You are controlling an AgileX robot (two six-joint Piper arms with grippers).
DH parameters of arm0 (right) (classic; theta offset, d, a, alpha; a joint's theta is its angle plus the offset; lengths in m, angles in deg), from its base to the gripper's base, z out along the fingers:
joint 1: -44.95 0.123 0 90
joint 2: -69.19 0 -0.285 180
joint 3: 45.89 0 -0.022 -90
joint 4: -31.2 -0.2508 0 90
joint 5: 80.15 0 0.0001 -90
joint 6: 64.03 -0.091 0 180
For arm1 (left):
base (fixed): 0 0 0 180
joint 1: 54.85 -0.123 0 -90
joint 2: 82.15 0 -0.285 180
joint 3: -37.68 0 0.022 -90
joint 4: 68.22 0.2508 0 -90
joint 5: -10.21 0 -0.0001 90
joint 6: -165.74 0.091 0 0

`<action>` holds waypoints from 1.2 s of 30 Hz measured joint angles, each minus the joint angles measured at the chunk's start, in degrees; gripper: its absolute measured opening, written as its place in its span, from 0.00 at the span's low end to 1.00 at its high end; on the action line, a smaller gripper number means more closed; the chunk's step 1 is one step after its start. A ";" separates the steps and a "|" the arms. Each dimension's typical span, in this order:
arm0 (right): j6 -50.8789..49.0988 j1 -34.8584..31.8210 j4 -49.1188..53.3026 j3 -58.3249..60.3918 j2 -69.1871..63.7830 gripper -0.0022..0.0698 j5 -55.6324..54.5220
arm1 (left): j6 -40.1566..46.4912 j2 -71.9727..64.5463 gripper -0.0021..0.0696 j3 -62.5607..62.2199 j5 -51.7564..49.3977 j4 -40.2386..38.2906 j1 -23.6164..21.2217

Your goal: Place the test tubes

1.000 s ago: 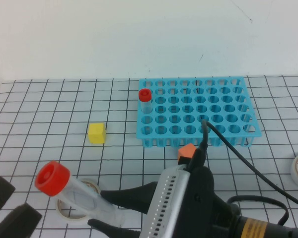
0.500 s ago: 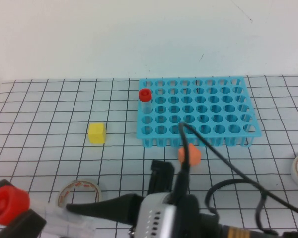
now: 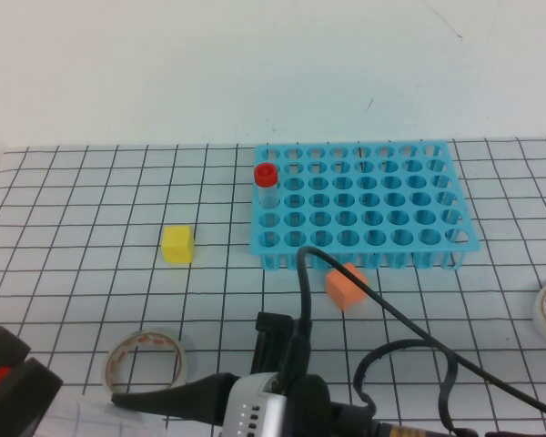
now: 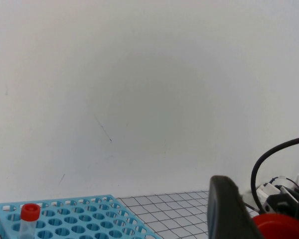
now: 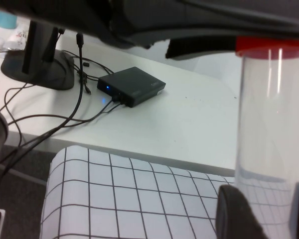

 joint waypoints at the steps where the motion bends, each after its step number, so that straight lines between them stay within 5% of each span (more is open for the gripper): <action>1: 0.32 0.00 0.00 0.00 0.00 0.35 0.00 | 0.00 0.00 0.38 0.00 0.00 0.00 0.00; 8: 3.01 0.00 -0.77 0.10 -0.09 0.36 -1.31 | 0.00 0.00 0.38 0.00 -0.13 -0.26 0.00; 15: 4.75 0.00 -6.00 0.12 0.05 0.82 -3.83 | 2.58 0.00 0.38 0.00 -0.24 0.71 0.00; 23: 9.08 0.00 -12.42 0.12 7.24 0.89 14.64 | 7.47 -2.11 0.38 -2.96 -0.34 5.44 0.00; 27: 9.79 0.00 -12.75 0.12 12.91 0.71 22.59 | 11.63 -6.95 0.38 -7.09 -0.20 6.56 0.00; 32: 10.13 0.00 -12.40 0.12 18.86 0.19 36.23 | 17.96 -16.25 0.38 -12.32 1.21 5.81 0.00; 36: 10.13 0.00 -12.13 0.12 23.17 0.05 52.06 | 25.62 -26.75 0.38 -17.62 1.42 3.03 0.00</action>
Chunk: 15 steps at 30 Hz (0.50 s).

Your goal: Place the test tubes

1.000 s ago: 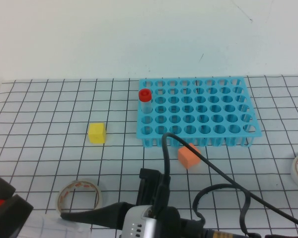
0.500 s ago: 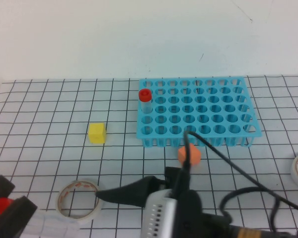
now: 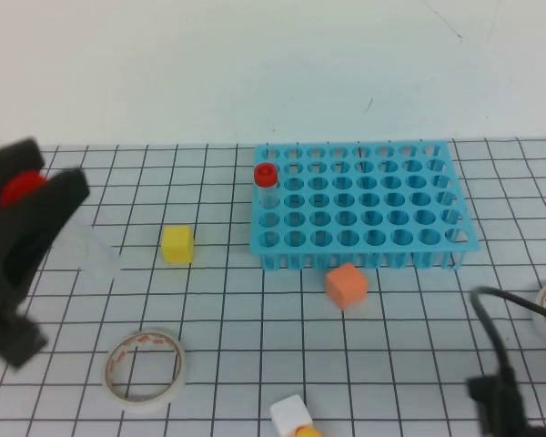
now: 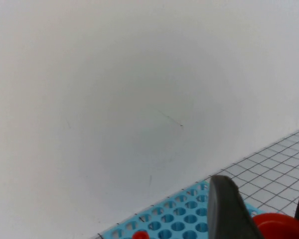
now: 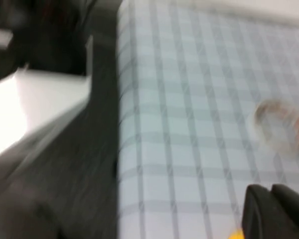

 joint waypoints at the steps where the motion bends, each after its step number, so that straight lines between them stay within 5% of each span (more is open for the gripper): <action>1: -0.25 0.00 0.10 0.00 0.97 0.05 2.78 | 2.29 -2.06 0.38 -1.00 0.05 -1.03 0.00; 5: -4.36 0.00 3.19 0.00 5.03 0.04 11.55 | 9.97 -8.73 0.38 -4.57 -0.02 -2.21 0.00; 15: -31.41 0.00 30.03 6.41 18.41 0.03 30.06 | 13.24 -20.04 0.38 -10.32 -5.28 -2.44 0.00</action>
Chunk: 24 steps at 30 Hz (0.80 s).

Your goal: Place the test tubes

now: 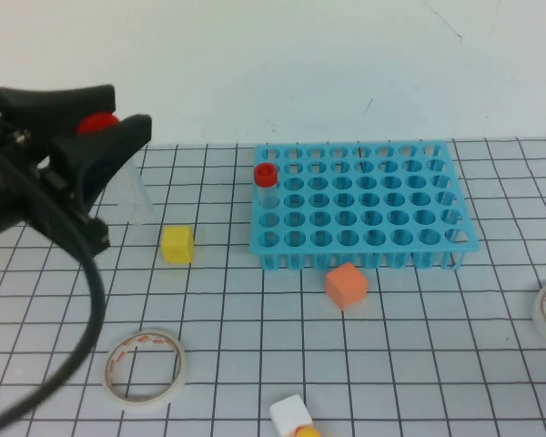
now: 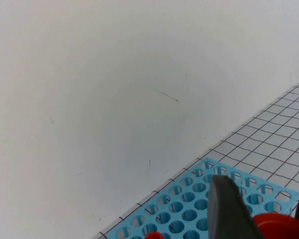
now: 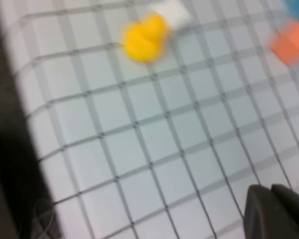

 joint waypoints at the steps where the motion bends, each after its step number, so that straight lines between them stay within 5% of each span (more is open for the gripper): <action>1: -2.67 0.00 1.58 1.53 2.21 0.03 0.25 | 0.00 -0.94 0.38 -0.83 -0.03 0.10 0.19; 9: -18.21 0.00 7.65 12.70 20.87 0.03 0.09 | 0.00 -9.71 0.38 -10.46 5.13 -0.01 9.25; 16: -21.82 0.00 7.87 16.18 32.03 0.03 -2.93 | 2.28 -17.98 0.38 -16.65 22.86 -1.11 22.15; 24: -22.27 0.00 7.89 16.31 32.98 0.03 -2.93 | 4.29 -24.89 0.38 -19.12 33.82 -1.89 27.92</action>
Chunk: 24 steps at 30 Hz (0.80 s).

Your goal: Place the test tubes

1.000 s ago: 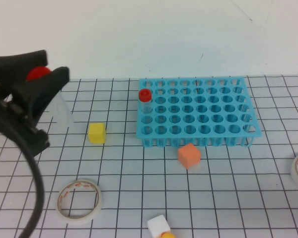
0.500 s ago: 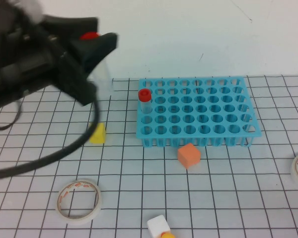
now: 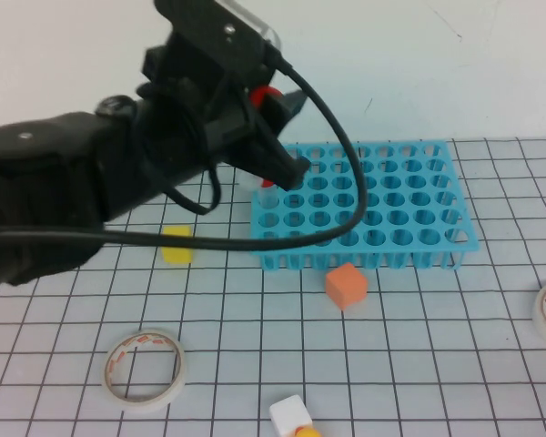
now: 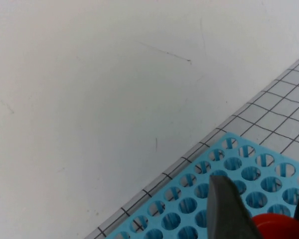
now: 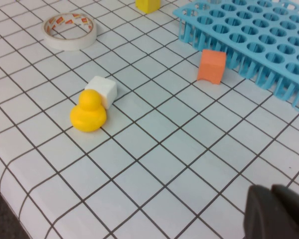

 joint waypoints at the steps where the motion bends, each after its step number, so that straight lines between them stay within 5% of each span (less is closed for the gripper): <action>1: 0.00 0.00 0.00 0.00 0.00 0.03 -0.10 | 0.00 -0.55 0.38 -0.11 0.00 -0.12 0.16; 18: -0.10 0.00 0.00 0.00 0.00 0.03 -0.13 | -11.07 -4.93 0.38 -0.21 -2.19 -0.23 0.59; 24: -0.10 0.00 0.00 0.00 0.00 0.03 -0.22 | -11.07 -6.17 0.38 -0.21 -1.65 -0.39 4.13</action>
